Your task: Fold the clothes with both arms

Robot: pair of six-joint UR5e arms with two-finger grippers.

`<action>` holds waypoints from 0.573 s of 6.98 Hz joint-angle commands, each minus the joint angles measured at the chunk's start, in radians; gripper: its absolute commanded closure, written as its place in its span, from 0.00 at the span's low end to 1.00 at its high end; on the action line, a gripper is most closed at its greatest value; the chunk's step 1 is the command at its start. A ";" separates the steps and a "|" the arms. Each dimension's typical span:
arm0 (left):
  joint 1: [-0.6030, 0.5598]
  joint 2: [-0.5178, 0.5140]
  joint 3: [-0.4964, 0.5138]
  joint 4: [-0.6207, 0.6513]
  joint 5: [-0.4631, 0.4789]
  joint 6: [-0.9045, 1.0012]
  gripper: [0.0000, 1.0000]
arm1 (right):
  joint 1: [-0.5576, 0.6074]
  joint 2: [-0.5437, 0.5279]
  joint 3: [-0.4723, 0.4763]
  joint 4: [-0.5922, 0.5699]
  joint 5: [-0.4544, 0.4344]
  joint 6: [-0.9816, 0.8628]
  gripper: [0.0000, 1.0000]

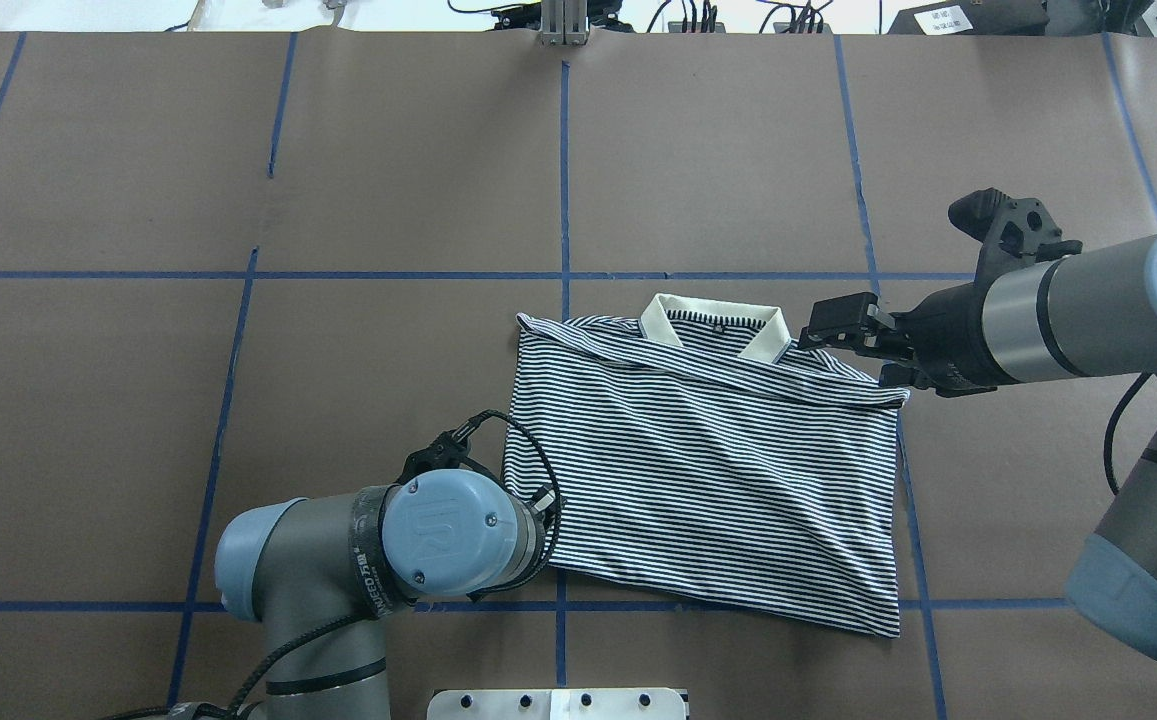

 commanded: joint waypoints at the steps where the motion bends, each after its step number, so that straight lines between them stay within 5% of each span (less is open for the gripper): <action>1: -0.015 0.009 -0.003 0.014 0.003 0.052 1.00 | -0.001 -0.003 0.000 0.001 0.001 0.005 0.00; 4: -0.200 0.009 0.110 0.000 0.003 0.196 1.00 | -0.001 -0.011 0.002 0.001 0.001 0.009 0.00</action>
